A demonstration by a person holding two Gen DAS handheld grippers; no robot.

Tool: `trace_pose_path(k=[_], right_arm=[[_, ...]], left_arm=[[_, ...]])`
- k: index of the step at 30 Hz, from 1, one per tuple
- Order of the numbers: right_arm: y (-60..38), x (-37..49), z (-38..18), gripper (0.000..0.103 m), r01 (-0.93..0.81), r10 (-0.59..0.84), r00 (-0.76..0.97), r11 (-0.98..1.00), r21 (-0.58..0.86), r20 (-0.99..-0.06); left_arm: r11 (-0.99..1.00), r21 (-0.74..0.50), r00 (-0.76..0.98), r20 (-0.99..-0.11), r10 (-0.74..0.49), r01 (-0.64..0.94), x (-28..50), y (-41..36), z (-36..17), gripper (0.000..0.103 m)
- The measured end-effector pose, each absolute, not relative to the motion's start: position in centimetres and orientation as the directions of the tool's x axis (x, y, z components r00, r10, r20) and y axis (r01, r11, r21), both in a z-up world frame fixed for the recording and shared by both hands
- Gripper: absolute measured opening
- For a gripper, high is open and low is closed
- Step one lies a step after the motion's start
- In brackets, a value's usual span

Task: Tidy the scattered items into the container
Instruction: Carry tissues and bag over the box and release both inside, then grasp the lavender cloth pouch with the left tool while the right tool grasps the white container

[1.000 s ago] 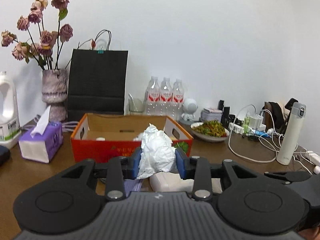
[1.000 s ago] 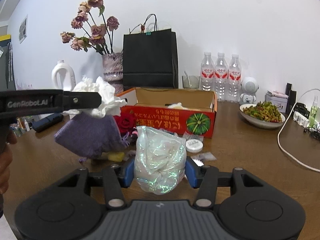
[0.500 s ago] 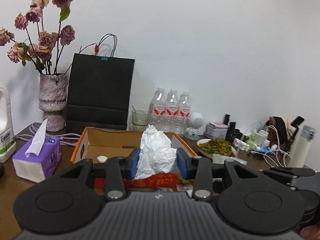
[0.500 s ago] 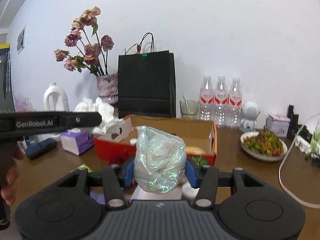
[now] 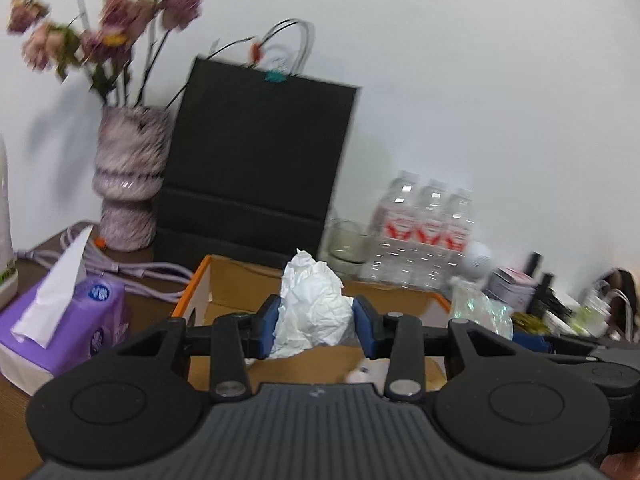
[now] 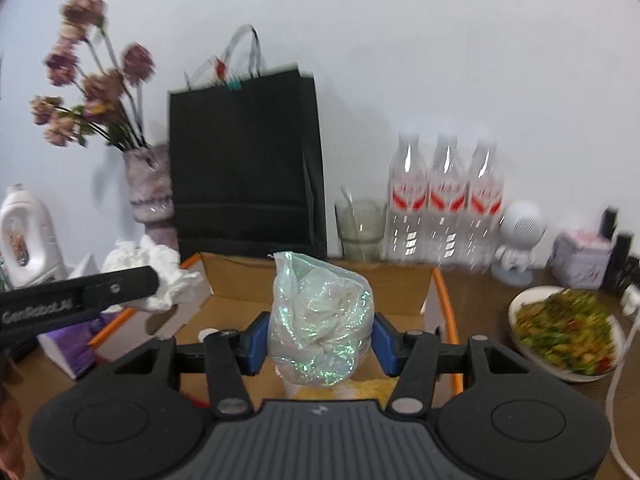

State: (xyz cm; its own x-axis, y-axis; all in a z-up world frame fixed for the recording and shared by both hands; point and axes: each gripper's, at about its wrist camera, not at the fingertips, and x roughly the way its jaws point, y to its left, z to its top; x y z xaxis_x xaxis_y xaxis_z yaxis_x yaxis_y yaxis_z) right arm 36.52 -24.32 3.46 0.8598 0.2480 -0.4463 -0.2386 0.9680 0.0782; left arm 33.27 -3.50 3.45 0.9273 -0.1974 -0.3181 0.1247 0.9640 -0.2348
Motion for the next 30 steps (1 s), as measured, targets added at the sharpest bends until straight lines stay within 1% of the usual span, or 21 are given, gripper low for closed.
trace_pose_path(k=[5,6,7,8,9,10,11,12,14,21,30], right_arm=[[-23.9,40.3,1.6,0.053,-0.23,0.232,0.832,0.971,0.066,-0.504],[-23.7,40.7,1.2,0.06,-0.23,0.229,0.826,0.971,0.062,-0.515],[-23.6,41.0,0.9,0.07,-0.23,0.228,0.819,0.971,0.062,-0.526],[-23.6,41.3,0.7,0.091,-0.227,0.225,0.815,0.972,0.064,-0.533],[-23.6,41.4,0.5,0.094,-0.21,0.205,0.817,0.976,0.053,-0.538],[-23.7,41.5,0.3,0.096,-0.207,0.197,0.817,0.977,0.044,-0.542],[-23.8,41.4,0.3,0.101,-0.211,0.204,0.814,0.976,0.051,-0.543],[-24.0,41.4,0.4,0.103,-0.215,0.215,0.813,0.975,0.064,-0.542],[-24.2,41.2,0.7,0.103,-0.22,0.229,0.812,0.972,0.081,-0.536],[-24.0,39.9,1.6,0.103,-0.228,0.228,0.823,0.971,0.064,-0.52],[-25.1,35.7,3.9,0.103,-0.238,0.229,0.856,0.97,0.042,-0.463]], left_arm=[[0.975,-0.183,0.909,-0.372,-0.189,0.128,36.3,-4.1,1.5,0.04],[0.975,-0.18,0.903,-0.387,-0.189,0.127,36.7,-4.2,1.2,0.043],[0.977,-0.178,0.894,-0.408,-0.184,0.12,37.2,-4.2,0.9,0.06],[0.979,-0.179,0.89,-0.424,-0.17,0.102,37.5,-4.1,0.6,0.077],[0.981,-0.183,0.89,-0.433,-0.144,0.07,37.6,-3.9,0.5,0.085],[0.98,-0.189,0.89,-0.434,-0.141,0.064,37.7,-3.7,0.5,0.099],[0.979,-0.195,0.891,-0.43,-0.145,0.065,37.6,-3.5,0.5,0.103],[0.979,-0.195,0.894,-0.424,-0.143,0.064,37.5,-3.3,0.7,0.103],[0.981,-0.184,0.898,-0.418,-0.134,0.061,37.3,-3.3,1.1,0.103],[0.981,-0.175,0.908,-0.393,-0.146,0.082,36.2,-3.5,2.3,0.103],[0.969,-0.213,0.926,-0.324,-0.194,0.128,32.7,-3.3,4.9,0.103]])
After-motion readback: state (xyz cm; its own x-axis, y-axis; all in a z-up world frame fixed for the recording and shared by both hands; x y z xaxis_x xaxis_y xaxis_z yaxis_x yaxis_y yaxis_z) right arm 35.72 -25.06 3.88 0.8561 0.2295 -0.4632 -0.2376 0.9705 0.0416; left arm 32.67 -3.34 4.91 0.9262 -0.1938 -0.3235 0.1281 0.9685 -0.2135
